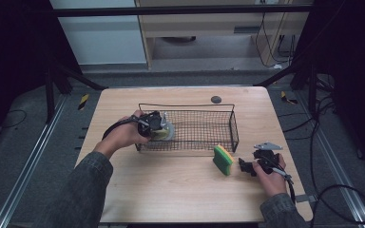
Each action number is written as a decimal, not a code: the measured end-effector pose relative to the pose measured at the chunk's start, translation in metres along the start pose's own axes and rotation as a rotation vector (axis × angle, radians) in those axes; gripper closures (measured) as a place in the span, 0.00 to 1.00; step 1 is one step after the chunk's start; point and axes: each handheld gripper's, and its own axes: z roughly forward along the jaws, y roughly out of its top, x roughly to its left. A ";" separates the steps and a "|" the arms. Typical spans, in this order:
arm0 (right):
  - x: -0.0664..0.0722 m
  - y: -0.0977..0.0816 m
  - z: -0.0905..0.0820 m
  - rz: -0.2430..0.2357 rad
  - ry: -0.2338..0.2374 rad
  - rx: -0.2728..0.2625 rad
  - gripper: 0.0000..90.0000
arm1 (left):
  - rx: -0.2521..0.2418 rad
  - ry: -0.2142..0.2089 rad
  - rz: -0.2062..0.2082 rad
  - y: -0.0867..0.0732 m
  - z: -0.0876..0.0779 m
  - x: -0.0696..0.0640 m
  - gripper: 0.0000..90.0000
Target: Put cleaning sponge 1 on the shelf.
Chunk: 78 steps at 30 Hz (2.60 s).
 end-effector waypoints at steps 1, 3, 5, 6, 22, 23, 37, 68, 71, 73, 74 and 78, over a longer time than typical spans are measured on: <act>0.000 0.000 0.000 0.000 0.000 0.000 0.01 | 0.000 0.000 0.000 0.000 0.000 0.000 0.78; 0.000 0.000 0.000 0.000 0.000 0.000 0.01 | -0.006 -0.005 -0.009 0.000 0.001 0.000 0.78; 0.000 0.000 0.000 0.000 0.000 0.000 0.01 | -0.008 -0.003 -0.004 0.001 0.002 0.002 0.78; 0.000 0.000 0.000 0.000 0.000 0.000 0.01 | -0.008 -0.006 -0.012 0.001 0.003 0.002 0.78; 0.000 0.000 0.000 0.000 0.000 0.000 0.01 | -0.004 -0.040 -0.036 0.009 0.017 0.004 0.77; 0.000 0.000 0.000 0.000 0.000 0.000 0.01 | -0.004 -0.040 -0.036 0.009 0.017 0.004 0.77; 0.000 0.000 0.000 0.000 0.000 0.000 0.01 | -0.024 -0.040 -0.061 0.006 0.012 0.007 0.76; 0.000 0.000 0.000 0.001 0.001 -0.001 0.01 | -0.217 0.132 -0.284 -0.002 -0.044 0.009 0.28; 0.000 0.000 0.000 0.002 0.001 0.000 0.01 | -0.240 0.127 -0.323 -0.006 -0.049 0.005 0.14; 0.000 0.000 0.000 0.002 0.001 -0.001 0.01 | -0.269 0.133 -0.354 -0.011 -0.054 0.001 0.10; 0.000 0.000 0.000 0.002 0.001 0.000 0.01 | -0.290 0.129 -0.378 -0.014 -0.056 -0.001 0.09; 0.000 0.000 0.000 0.002 0.001 -0.001 0.01 | -0.356 0.134 -0.454 -0.028 -0.065 -0.008 0.07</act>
